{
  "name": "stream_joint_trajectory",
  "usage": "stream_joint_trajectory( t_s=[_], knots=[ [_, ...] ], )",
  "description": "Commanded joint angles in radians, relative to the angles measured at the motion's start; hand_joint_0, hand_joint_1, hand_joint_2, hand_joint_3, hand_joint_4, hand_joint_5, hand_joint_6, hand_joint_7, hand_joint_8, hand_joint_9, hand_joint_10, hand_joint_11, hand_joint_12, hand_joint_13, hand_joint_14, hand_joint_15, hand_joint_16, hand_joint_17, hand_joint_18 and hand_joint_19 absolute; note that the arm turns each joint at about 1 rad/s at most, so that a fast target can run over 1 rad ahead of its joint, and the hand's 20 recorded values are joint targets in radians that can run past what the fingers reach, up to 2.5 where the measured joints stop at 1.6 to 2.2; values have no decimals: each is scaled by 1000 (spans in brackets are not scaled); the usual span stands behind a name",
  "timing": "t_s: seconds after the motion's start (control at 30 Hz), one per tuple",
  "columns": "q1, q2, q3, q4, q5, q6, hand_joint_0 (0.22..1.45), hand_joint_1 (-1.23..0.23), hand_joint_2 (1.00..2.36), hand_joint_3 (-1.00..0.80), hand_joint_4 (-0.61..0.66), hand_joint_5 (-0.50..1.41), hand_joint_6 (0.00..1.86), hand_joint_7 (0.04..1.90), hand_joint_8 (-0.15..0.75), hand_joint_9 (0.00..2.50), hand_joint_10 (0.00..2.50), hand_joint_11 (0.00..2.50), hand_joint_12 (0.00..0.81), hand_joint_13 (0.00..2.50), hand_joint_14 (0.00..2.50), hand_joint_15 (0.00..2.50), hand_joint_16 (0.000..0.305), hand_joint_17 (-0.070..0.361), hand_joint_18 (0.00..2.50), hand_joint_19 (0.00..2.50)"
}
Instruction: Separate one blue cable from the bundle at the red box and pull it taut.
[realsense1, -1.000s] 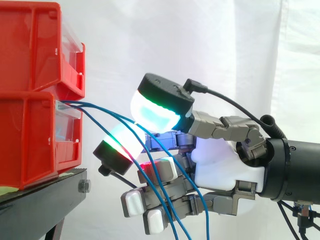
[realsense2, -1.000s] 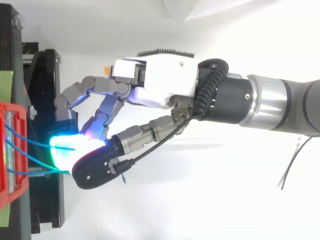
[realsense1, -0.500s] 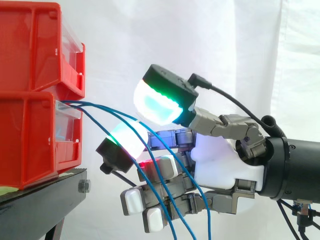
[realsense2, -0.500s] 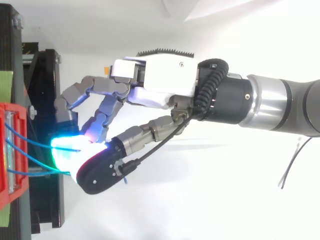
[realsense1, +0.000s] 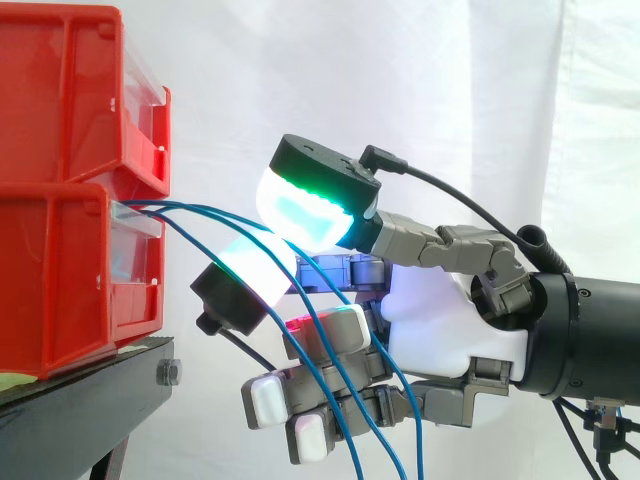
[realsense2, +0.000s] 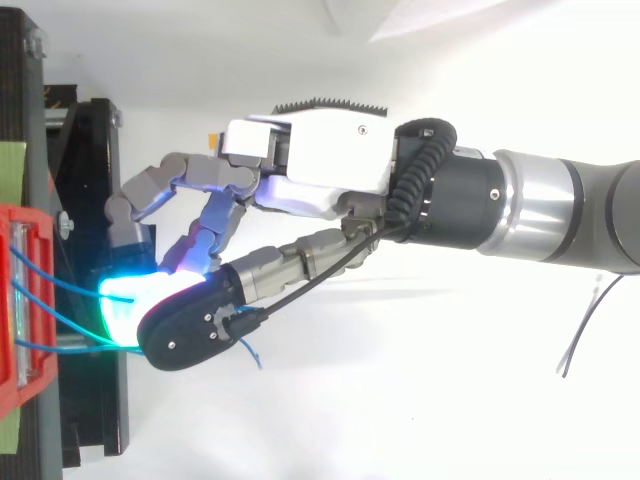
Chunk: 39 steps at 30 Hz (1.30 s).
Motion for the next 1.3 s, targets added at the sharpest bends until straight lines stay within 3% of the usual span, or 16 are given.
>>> stream_joint_trajectory(
  t_s=[0.0,0.43,0.6,0.9,1.1,1.27],
  knots=[
    [-1,0,1,0,0,0,597,-757,1016,-162,-27,-112,868,1152,356,1285,21,1248,405,974,22,603,53,119,942,684],
    [1,0,6,-31,-5,18,590,-714,1015,-170,-10,-102,858,1141,368,1296,22,1223,416,978,22,597,55,123,956,686],
    [1,2,13,-74,-55,22,590,-707,1015,-183,-1,-106,857,1145,361,1305,21,1313,414,982,22,609,55,123,958,693],
    [-4,66,15,-252,-66,-23,595,-700,1014,-216,-14,-114,857,1135,330,1282,18,1407,401,992,23,660,52,118,946,717],
    [-4,75,13,-360,-66,-38,600,-697,1015,-231,-10,-118,857,1129,326,1270,16,1419,382,1059,24,762,48,109,939,706],
    [-1,91,13,-364,-60,-40,605,-690,1015,-240,0,-122,855,1135,320,1236,14,1439,361,1197,25,1068,45,100,944,701]
  ],
)
